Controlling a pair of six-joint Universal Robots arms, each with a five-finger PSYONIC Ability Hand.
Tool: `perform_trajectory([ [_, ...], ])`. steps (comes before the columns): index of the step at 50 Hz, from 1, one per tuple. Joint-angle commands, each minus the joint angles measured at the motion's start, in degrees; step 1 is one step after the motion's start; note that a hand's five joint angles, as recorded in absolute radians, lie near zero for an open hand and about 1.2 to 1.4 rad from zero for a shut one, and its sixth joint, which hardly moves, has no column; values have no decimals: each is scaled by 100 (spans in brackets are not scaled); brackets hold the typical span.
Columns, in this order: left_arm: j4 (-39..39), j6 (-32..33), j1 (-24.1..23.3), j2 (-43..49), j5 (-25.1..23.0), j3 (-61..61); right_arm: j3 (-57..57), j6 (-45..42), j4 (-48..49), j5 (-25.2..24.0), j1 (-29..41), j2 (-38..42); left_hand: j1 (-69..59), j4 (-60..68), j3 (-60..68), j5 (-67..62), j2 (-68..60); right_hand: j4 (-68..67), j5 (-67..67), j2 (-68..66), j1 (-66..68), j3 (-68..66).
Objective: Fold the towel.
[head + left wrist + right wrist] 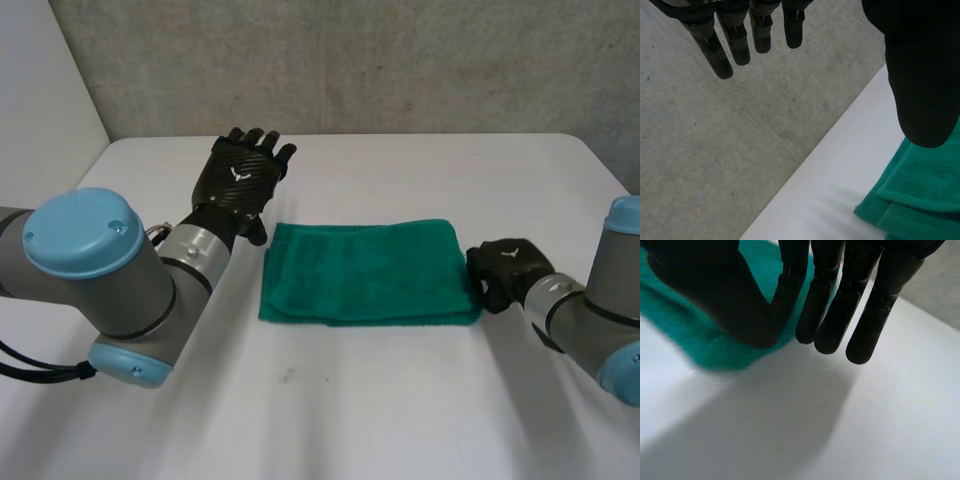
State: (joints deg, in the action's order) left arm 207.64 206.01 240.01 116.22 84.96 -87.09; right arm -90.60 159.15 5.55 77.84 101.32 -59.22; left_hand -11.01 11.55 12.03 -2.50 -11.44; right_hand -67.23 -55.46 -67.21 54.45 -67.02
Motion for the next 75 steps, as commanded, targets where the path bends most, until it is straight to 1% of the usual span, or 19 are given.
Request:
perform_trajectory([
  [1, -127, 10, 99, -239, -5, -229, 727, 107, 350, 109, 229, -19, -38, -16, -64, 111, 5, -1277, -1454, -1279, 2555, -1298],
  [7, -180, 1, 336, -504, 38, -405, 1650, 195, 113, -145, 1705, 69, -38, -16, -64, 111, 5, -1277, -1454, -1279, 2555, -1298],
  [10, -198, 1, 415, -547, 109, -458, 1913, 178, -123, -356, 2232, 445, -38, -16, -64, 111, 5, -1277, -1454, -1279, 2555, -1298],
  [14, -242, -8, 442, -583, 197, -563, 1880, 257, -344, -226, 2410, 640, -21, -33, -81, 128, 22, -1250, -1427, -1252, 2528, -1270],
  [15, -251, -8, 442, -583, 197, -607, 1766, 266, -292, 18, 2375, 579, -5, -49, -98, 144, 38, 1582, 1404, 1579, -303, 1561],
  [16, -251, -8, 442, -591, 197, -642, 1669, 266, -222, 212, 2358, 518, -5, -49, -98, 144, 38, 3125, 2948, 3123, -1847, 3105],
  [17, -251, -8, 442, -592, 197, -677, 1468, 274, -30, 571, 2279, 404, -5, -49, -98, 144, 38, 4040, 3863, 4038, -2762, 4019],
  [20, -251, -17, 477, -600, 197, -765, 1195, 257, 287, 943, 1963, 245, -5, -49, -98, 144, 38, 4032, 3855, 4030, -2754, 4012],
  [21, -251, -17, 486, -600, 197, -774, 1002, 283, 393, 970, 1570, 71, -5, -49, -98, 144, 38, 4116, 3938, 4113, -2838, 4095],
  [23, -251, -17, 486, -600, 197, -783, 764, 292, 429, 883, 1190, -150, 12, -66, -115, 161, 55, 4133, 3956, 4131, -2855, 4113],
  [27, -251, -25, 486, -600, 197, -792, 88, 292, 499, 312, 513, -484, 12, -66, -115, 161, 55, 3999, 3822, 3997, -2721, 3978],
  [35, -251, -52, 433, -574, 206, -827, -677, 344, 569, -357, 134, -459, 12, -66, -115, 161, 55, 3445, 3267, 3442, -2166, 3424],
  [44, -242, -61, 389, -548, 206, -845, -775, 810, 772, -480, 37, -300, -5, -49, -98, 144, 38, 2386, 2208, 2383, -1108, 2365],
  [51, -242, -61, 389, -539, 206, -862, -775, 819, 877, -524, 11, -204, -5, -49, -98, 144, 38, 1225, 1048, 1223, 53, 1205],
  [53, -242, -69, 389, -539, 206, -871, -749, 819, 921, -480, -16, -151, -5, -49, -98, 144, 38, -1154, -1332, -1157, 2433, -1175],
  [63, -251, -69, 450, -574, 206, -994, -169, 749, 1001, -41, -16, -116, 12, -66, -115, 161, 55, -1277, -1454, -1279, 2555, -1298],
  [69, -259, -69, 486, -600, 214, -1108, 437, 670, 860, 82, 475, -10, 29, -83, -132, 178, 72, -1277, -1454, -1279, 2555, -1298],
  [72, -259, -69, 600, -635, 214, -1135, 1095, 416, 807, 39, 1431, 25, 29, -83, -132, 178, 72, -1277, -1454, -1279, 2555, -1298],
  [75, -251, -69, 688, -723, 214, -1143, 1526, 170, 728, -23, 2038, 191, 29, -83, -132, 178, 72, -1277, -1454, -1279, 2555, -1298],
])
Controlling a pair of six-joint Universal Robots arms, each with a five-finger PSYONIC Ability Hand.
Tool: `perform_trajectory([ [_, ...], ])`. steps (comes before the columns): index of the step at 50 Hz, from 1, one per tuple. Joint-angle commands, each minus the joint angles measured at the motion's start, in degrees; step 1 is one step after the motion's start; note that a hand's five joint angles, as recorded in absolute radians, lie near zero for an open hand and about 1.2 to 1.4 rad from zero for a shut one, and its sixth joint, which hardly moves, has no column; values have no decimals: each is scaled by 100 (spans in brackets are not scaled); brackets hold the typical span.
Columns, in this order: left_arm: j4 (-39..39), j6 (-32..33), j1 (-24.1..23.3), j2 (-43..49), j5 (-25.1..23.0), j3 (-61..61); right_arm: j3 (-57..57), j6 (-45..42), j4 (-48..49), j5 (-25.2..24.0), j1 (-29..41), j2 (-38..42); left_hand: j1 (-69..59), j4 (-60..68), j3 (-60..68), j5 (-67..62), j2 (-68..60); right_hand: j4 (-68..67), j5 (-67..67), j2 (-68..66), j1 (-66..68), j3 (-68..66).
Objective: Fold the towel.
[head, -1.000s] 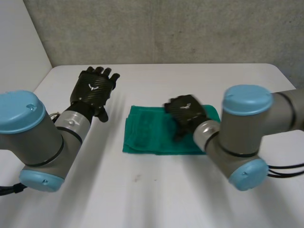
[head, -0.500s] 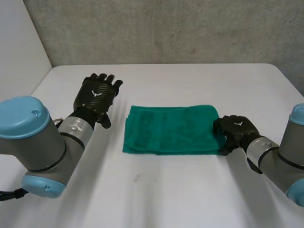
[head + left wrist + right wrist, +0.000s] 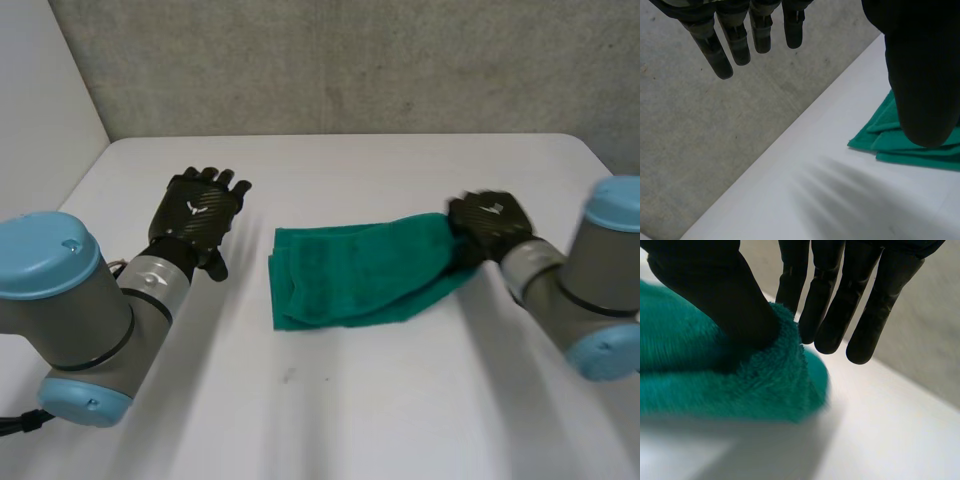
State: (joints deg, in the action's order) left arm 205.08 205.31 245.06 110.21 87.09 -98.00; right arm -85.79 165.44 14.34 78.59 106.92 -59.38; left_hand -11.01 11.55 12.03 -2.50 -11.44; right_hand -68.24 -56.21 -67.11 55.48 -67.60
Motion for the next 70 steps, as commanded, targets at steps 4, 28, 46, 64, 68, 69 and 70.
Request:
perform_trajectory([
  [4, 23, -8, 235, -175, 9, -43, 1371, -670, -273, -369, 2085, 566, 29, -83, -132, 178, 72, -1176, -1379, -1289, 2452, -1240],
  [28, -1082, -2353, -871, 1203, -17, 2134, 1777, 1280, -1029, 439, 1490, 699, -156, 102, 53, -7, -113, 5824, 5621, 5711, -4548, 5760],
  [46, -2007, -2110, -934, 2313, 1196, 2585, 3033, 913, -2690, 113, 1278, 2026, -308, 254, 205, -159, -265, 5824, 5621, 5711, -4548, 5760],
  [64, -2323, -2004, -48, -244, 528, 2558, 2234, 823, -1540, 1404, 602, -784, -72, 18, -31, 77, -29, 5824, 5621, 5711, -4548, 5760],
  [68, -2788, -2152, 489, -798, 335, 2839, 1997, 806, -1390, 1765, 365, -1400, -89, 35, -14, 60, -46, 5824, 5621, 5711, -4548, 5760],
  [69, -2902, -2231, 577, -895, 291, 2892, 1918, 806, -1425, 1791, 251, -1584, -72, 18, -30, 77, -29, 5824, 5621, 5711, -4548, 5760],
  [70, -3025, -2328, 700, -1017, 238, 2936, 1874, 797, -1451, 1783, 198, -1664, -72, 18, -31, 77, -29, 5824, 5621, 5711, -4548, 5760],
])
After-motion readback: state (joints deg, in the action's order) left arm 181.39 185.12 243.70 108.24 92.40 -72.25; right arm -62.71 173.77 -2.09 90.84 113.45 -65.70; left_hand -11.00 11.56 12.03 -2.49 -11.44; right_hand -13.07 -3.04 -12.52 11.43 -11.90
